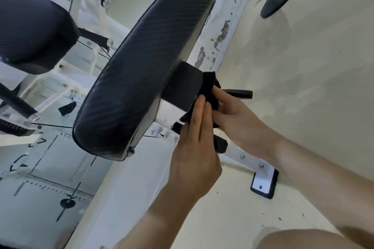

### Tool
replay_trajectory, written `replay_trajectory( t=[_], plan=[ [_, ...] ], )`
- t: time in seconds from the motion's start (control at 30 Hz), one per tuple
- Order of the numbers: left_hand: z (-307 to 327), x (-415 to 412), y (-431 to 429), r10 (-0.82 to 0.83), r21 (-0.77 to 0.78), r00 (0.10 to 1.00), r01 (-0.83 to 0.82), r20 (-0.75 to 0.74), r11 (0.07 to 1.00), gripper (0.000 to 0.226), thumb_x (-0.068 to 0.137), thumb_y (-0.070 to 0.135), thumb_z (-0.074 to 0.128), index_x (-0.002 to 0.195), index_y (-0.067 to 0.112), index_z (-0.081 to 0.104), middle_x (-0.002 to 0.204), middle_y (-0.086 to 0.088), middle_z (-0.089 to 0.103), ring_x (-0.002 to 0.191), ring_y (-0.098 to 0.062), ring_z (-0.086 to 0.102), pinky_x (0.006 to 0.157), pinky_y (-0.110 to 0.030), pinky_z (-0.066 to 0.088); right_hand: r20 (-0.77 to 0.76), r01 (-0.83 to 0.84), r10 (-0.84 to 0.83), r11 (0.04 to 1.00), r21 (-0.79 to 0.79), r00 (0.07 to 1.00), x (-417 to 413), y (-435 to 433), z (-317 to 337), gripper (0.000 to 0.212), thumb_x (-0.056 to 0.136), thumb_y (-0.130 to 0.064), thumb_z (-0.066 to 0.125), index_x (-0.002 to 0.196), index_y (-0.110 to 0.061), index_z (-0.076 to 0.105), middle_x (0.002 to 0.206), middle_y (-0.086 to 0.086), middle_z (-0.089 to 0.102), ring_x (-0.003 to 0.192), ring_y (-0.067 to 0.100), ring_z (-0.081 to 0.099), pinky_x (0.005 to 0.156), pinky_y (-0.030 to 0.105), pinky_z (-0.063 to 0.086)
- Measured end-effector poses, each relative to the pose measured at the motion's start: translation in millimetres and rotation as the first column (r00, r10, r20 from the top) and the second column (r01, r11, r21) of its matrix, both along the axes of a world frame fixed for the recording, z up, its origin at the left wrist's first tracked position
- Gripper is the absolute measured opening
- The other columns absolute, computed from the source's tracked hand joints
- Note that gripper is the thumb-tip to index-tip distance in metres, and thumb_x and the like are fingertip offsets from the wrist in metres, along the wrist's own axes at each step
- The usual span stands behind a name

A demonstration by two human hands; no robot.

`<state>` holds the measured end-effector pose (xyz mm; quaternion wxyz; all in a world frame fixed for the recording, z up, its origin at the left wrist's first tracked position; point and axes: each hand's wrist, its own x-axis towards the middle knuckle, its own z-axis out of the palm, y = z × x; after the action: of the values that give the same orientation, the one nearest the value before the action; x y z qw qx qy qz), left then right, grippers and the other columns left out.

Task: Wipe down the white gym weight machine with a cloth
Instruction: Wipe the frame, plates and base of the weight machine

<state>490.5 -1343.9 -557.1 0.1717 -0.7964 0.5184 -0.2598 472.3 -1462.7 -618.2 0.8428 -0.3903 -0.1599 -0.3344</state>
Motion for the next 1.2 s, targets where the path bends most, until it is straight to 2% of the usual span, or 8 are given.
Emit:
replay_trajectory(
  t=[0.23,0.37,0.47,0.63,0.77,0.9,1.03,1.2],
  plan=[
    [20.3,54.0,36.9,-0.007,0.129,0.992,-0.010,0.127,0.992,0.070,0.083,0.003,0.063,0.146,-0.001,0.033,0.155,-0.013,0.030,0.134,-0.030,0.044,0.109,-0.033,0.039,-0.112,-0.329,0.367,0.907,0.262,0.923,31.6,20.1,13.0,0.056,0.094,0.017,0.036,0.137,-0.018,0.045,0.128,0.019,0.059,0.116,0.034,0.060,0.094,0.049,0.053],
    [20.7,52.4,44.9,-0.165,0.113,0.977,0.151,0.132,0.982,0.062,0.094,0.021,0.054,0.149,0.006,0.030,0.158,-0.008,0.025,0.134,-0.024,0.042,0.110,-0.026,0.033,0.098,-0.257,0.241,0.823,0.506,0.966,23.4,25.0,-6.9,0.030,0.093,0.009,0.051,0.120,-0.003,0.055,0.107,0.017,0.071,0.095,0.029,0.069,0.077,0.037,0.058],
    [21.3,57.7,50.0,-0.296,0.040,0.950,0.293,0.100,0.955,0.051,0.094,0.026,0.052,0.141,0.009,0.046,0.152,-0.009,0.038,0.129,-0.026,0.050,0.101,-0.029,0.044,-0.053,-0.069,0.111,0.857,0.511,0.992,35.0,34.2,-1.4,0.017,0.092,0.004,0.056,0.108,0.003,0.063,0.102,0.022,0.070,0.093,0.035,0.069,0.082,0.042,0.059],
    [11.3,67.3,57.6,-0.149,-0.355,0.989,0.141,0.005,0.924,0.034,0.076,0.019,0.069,0.110,0.019,0.073,0.106,-0.007,0.056,0.090,-0.014,0.053,0.075,-0.017,0.045,-0.379,0.118,-0.021,0.965,0.234,0.925,61.1,55.4,7.1,0.015,0.090,-0.004,0.058,0.089,-0.002,0.074,0.079,0.008,0.072,0.077,0.022,0.069,0.074,0.029,0.059],
    [7.4,75.5,32.7,0.026,-0.635,0.967,-0.187,-0.253,0.749,0.007,0.082,0.027,0.069,0.076,0.030,0.068,0.066,0.003,0.059,0.063,-0.015,0.055,0.055,-0.019,0.038,-0.231,-0.133,0.230,0.919,0.370,0.945,61.1,56.3,1.6,0.020,0.097,-0.016,0.057,0.102,-0.003,0.071,0.081,0.004,0.071,0.077,0.017,0.068,0.070,0.025,0.058],
    [-5.2,77.7,15.3,-0.308,-0.738,0.671,-0.621,-0.675,0.264,0.022,0.075,0.011,0.073,0.070,0.014,0.053,0.065,-0.001,0.060,0.061,-0.016,0.056,0.064,-0.031,0.050,0.049,-0.351,0.369,0.826,0.442,0.928,46.3,50.5,-10.7,0.030,0.100,-0.003,0.042,0.119,-0.008,0.065,0.112,0.011,0.070,0.109,0.028,0.066,0.093,0.042,0.055],
    [-4.6,87.0,6.5,-0.470,-0.409,0.263,-0.880,-0.842,0.240,0.011,0.086,0.015,0.067,0.091,0.006,0.064,0.077,-0.007,0.073,0.070,-0.019,0.072,0.071,-0.036,0.061,-0.046,-0.247,0.275,0.914,0.322,0.960,46.7,49.1,2.1,0.045,0.090,0.014,0.034,0.122,-0.004,0.060,0.120,0.022,0.064,0.107,0.033,0.064,0.088,0.038,0.055],
    [-0.9,96.7,-4.7,-0.518,-0.361,0.263,-0.928,-0.814,0.096,0.025,0.086,0.004,0.067,0.110,-0.001,0.062,0.111,-0.019,0.069,0.097,-0.028,0.069,0.084,-0.039,0.058,-0.248,-0.213,0.272,0.947,0.241,0.930,55.9,40.5,19.3,0.052,0.083,0.024,0.027,0.125,0.002,0.051,0.125,0.031,0.056,0.115,0.042,0.057,0.094,0.045,0.052]
  ],
)
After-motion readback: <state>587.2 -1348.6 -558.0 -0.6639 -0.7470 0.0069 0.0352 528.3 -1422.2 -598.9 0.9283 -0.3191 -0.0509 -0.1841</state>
